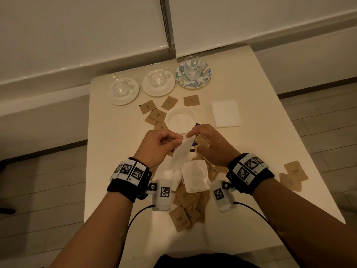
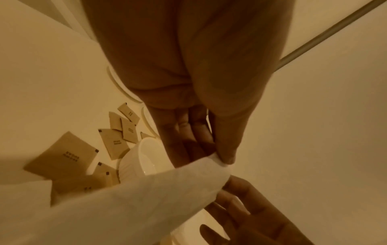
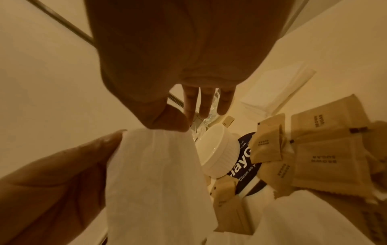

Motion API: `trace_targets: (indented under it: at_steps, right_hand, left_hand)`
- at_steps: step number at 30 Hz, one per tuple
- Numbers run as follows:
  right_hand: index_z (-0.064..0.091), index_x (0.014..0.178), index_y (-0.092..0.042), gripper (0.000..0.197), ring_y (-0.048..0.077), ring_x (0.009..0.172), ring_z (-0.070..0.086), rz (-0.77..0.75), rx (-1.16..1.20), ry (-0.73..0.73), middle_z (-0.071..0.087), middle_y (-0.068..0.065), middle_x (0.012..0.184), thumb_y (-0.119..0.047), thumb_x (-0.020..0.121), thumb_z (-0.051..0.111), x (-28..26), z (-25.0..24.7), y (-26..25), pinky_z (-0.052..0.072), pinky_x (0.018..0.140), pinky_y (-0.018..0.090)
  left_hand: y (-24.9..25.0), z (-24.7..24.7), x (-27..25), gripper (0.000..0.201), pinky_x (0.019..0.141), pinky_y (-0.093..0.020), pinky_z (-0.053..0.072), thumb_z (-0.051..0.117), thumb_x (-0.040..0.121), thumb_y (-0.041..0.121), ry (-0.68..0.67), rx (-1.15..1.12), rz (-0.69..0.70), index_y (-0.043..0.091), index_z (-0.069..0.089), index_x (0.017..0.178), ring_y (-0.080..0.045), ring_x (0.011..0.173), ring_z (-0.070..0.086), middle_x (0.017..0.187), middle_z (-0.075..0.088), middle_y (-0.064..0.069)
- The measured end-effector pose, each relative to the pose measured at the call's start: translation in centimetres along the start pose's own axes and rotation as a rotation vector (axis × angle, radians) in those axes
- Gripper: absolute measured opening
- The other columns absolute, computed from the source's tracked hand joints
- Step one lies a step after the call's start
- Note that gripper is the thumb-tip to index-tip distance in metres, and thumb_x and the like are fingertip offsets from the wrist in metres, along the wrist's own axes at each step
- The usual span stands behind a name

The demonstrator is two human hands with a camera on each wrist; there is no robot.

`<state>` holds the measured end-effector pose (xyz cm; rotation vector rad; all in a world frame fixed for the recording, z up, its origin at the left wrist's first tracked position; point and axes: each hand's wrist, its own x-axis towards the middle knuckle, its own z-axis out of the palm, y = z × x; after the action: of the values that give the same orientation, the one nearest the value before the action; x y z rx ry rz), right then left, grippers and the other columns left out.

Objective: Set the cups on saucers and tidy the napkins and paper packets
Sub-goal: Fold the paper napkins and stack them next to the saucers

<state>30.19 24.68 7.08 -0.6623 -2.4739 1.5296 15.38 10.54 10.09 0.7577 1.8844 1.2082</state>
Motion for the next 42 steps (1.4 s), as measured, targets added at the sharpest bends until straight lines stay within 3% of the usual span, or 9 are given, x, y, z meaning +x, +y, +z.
trace_targets:
  at_steps: [6, 11, 15, 18, 21, 26, 32, 38, 42]
  right_hand:
    - [0.066, 0.091, -0.016, 0.013, 0.017, 0.106, 0.055, 0.051, -0.111, -0.020, 0.063, -0.002, 0.109, -0.017, 0.082, 0.075, 0.2, -0.2, 0.2, 0.046, 0.096, 0.035]
    - [0.064, 0.073, -0.009, 0.017, 0.013, 0.084, 0.071, 0.208, 0.358, 0.015, 0.073, -0.004, 0.086, -0.009, 0.076, 0.081, -0.2, -0.3, 0.6, 0.057, 0.078, 0.029]
    - [0.064, 0.091, -0.011, 0.028, 0.022, 0.081, 0.070, 0.236, 0.508, 0.032, 0.072, 0.011, 0.088, -0.008, 0.072, 0.084, -0.2, -0.1, 0.7, 0.059, 0.074, 0.036]
    - [0.062, 0.117, -0.026, 0.057, 0.013, 0.086, 0.067, 0.247, 0.282, -0.176, 0.068, -0.002, 0.097, -0.031, 0.066, 0.088, -0.1, -0.1, 1.3, 0.058, 0.076, 0.027]
    - [0.064, 0.113, -0.039, 0.053, 0.002, 0.080, 0.061, 0.201, 0.094, -0.271, 0.065, -0.010, 0.093, -0.051, 0.065, 0.084, -0.2, 0.7, 1.2, 0.047, 0.071, 0.017]
    - [0.069, 0.082, -0.027, 0.012, 0.004, 0.073, 0.067, 0.145, 0.112, -0.199, 0.071, -0.007, 0.079, -0.035, 0.082, 0.077, -0.5, 1.1, 0.8, 0.050, 0.062, 0.015]
    - [0.066, 0.074, -0.026, 0.018, -0.001, 0.065, 0.063, 0.108, 0.220, -0.146, 0.067, -0.013, 0.071, -0.025, 0.092, 0.066, -0.4, -0.1, -0.3, 0.048, 0.060, 0.012]
    - [0.070, 0.078, -0.025, 0.018, -0.003, 0.063, 0.063, 0.147, 0.210, -0.069, 0.066, -0.011, 0.075, -0.023, 0.095, 0.062, -0.3, -1.0, 0.0, 0.046, 0.058, 0.011]
    - [0.073, 0.085, -0.025, 0.012, 0.004, 0.075, 0.067, 0.155, 0.234, -0.088, 0.069, -0.013, 0.081, -0.024, 0.093, 0.064, -0.6, -0.6, 0.0, 0.057, 0.070, 0.023]
  left_hand:
    - [0.1, -1.4, 0.0, 0.010, 0.071, -0.030, 0.054, 0.070, 0.088, 0.007, -0.048, 0.101, 0.040, 0.017, 0.073, 0.089, -0.021, 0.074, 0.063, 0.087, 0.071, -0.017]
    - [-0.4, -2.4, 0.2, 0.010, 0.072, -0.034, 0.052, 0.068, 0.090, 0.009, -0.010, 0.128, 0.029, 0.019, 0.071, 0.089, -0.019, 0.072, 0.059, 0.080, 0.067, -0.008]
    - [-0.3, -2.4, 0.2, 0.011, 0.072, -0.024, 0.051, 0.067, 0.090, 0.009, -0.004, 0.104, 0.054, 0.020, 0.071, 0.090, -0.012, 0.075, 0.059, 0.081, 0.067, 0.001]
    - [0.2, -2.3, 0.2, 0.013, 0.067, -0.034, 0.050, 0.064, 0.092, 0.007, -0.028, 0.057, 0.055, 0.019, 0.070, 0.091, -0.021, 0.074, 0.058, 0.079, 0.065, 0.002]
    - [0.9, -2.5, 0.2, 0.013, 0.067, -0.037, 0.045, 0.062, 0.093, 0.006, -0.081, 0.053, 0.068, 0.017, 0.069, 0.096, -0.025, 0.069, 0.050, 0.077, 0.062, 0.009]
    - [1.5, -2.9, 0.5, 0.016, 0.076, -0.034, 0.046, 0.060, 0.094, 0.004, -0.059, 0.050, 0.108, 0.018, 0.068, 0.098, -0.023, 0.076, 0.051, 0.086, 0.059, -0.008]
    - [0.9, -3.7, 0.8, 0.021, 0.082, -0.045, 0.051, 0.057, 0.096, 0.006, 0.069, 0.015, 0.060, 0.023, 0.069, 0.097, -0.021, 0.081, 0.059, 0.088, 0.061, 0.001]
    - [0.3, -4.3, 0.8, 0.018, 0.073, -0.023, 0.053, 0.057, 0.095, 0.003, 0.104, -0.030, 0.081, 0.015, 0.068, 0.100, -0.007, 0.078, 0.064, 0.080, 0.064, 0.011]
    - [0.0, -4.2, 1.1, 0.011, 0.080, -0.018, 0.050, 0.062, 0.094, 0.010, 0.181, 0.067, 0.100, 0.015, 0.067, 0.102, -0.007, 0.083, 0.061, 0.086, 0.066, 0.008]
